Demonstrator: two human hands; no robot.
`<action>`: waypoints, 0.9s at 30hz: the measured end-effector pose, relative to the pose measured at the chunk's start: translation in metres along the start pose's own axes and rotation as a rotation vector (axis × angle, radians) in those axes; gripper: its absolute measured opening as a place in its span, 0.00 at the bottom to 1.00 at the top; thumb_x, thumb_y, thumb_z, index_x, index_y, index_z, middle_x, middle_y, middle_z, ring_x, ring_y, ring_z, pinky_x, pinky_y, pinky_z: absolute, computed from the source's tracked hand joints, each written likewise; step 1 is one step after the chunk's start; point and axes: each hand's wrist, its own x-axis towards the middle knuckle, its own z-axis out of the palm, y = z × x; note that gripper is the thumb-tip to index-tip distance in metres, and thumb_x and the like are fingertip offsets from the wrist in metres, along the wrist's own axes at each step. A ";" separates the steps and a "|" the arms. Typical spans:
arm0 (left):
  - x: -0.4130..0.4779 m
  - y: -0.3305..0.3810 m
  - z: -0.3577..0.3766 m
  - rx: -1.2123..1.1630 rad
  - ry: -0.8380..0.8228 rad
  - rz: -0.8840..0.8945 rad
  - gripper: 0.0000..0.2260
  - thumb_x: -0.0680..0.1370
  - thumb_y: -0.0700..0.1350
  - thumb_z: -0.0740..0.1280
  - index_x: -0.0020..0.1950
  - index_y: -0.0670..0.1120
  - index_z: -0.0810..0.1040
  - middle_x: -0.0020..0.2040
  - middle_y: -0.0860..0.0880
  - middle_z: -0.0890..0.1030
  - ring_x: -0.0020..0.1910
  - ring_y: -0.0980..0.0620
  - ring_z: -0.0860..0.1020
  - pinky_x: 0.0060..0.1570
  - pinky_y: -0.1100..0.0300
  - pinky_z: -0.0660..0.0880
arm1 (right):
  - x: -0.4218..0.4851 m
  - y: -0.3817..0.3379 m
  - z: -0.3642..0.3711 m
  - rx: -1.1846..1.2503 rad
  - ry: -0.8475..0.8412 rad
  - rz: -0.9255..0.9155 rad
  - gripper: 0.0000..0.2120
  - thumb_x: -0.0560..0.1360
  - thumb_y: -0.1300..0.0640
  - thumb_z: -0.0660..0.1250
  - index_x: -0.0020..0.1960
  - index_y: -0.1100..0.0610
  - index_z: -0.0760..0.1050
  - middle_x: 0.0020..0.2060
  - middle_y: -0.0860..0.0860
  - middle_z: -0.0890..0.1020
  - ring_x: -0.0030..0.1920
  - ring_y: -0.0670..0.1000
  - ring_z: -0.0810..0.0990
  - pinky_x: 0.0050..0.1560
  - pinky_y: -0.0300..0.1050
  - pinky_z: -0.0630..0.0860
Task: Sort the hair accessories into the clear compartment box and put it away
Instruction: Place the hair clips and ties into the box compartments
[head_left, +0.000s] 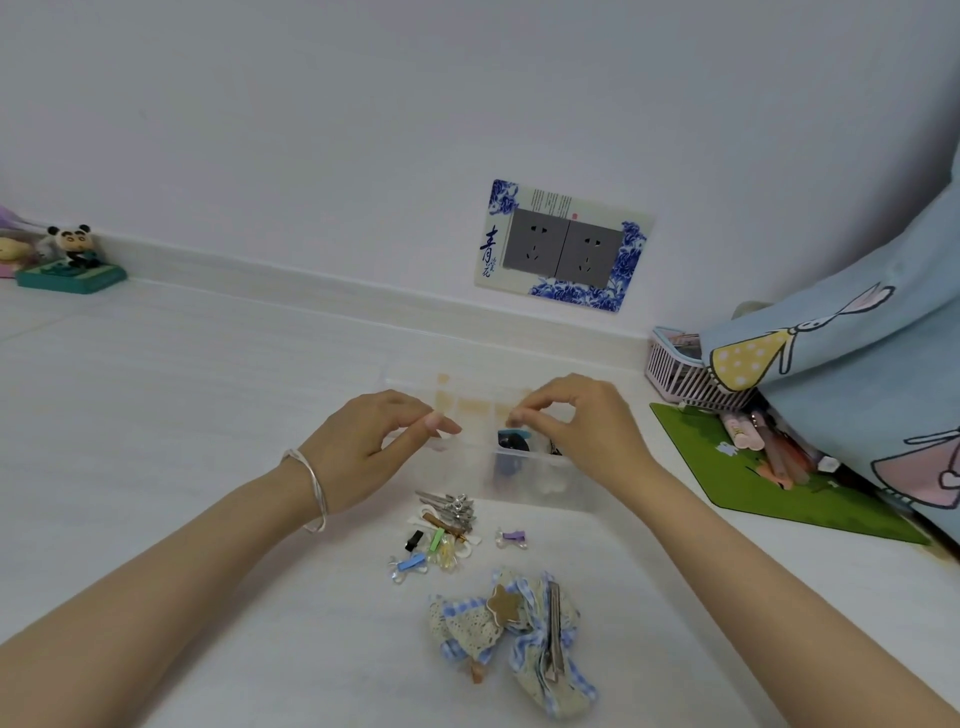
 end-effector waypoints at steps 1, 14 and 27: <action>0.000 0.000 0.000 0.002 0.000 -0.001 0.21 0.77 0.61 0.48 0.53 0.59 0.79 0.48 0.62 0.81 0.54 0.64 0.73 0.57 0.60 0.71 | 0.002 0.002 0.002 -0.008 -0.029 0.017 0.04 0.69 0.49 0.72 0.39 0.49 0.84 0.37 0.40 0.82 0.46 0.44 0.78 0.51 0.51 0.75; 0.002 -0.001 0.000 0.010 -0.003 0.015 0.21 0.77 0.60 0.48 0.54 0.58 0.79 0.47 0.60 0.82 0.54 0.65 0.73 0.56 0.66 0.68 | 0.014 0.002 -0.001 0.004 -0.270 -0.004 0.02 0.68 0.52 0.74 0.41 0.48 0.85 0.39 0.41 0.84 0.49 0.44 0.77 0.61 0.48 0.70; 0.001 0.005 -0.002 -0.054 -0.011 0.026 0.17 0.75 0.61 0.54 0.50 0.60 0.81 0.43 0.61 0.83 0.53 0.64 0.74 0.55 0.65 0.70 | -0.039 -0.031 -0.034 0.317 -0.271 -0.037 0.08 0.73 0.49 0.66 0.45 0.49 0.84 0.44 0.44 0.85 0.47 0.45 0.81 0.50 0.37 0.74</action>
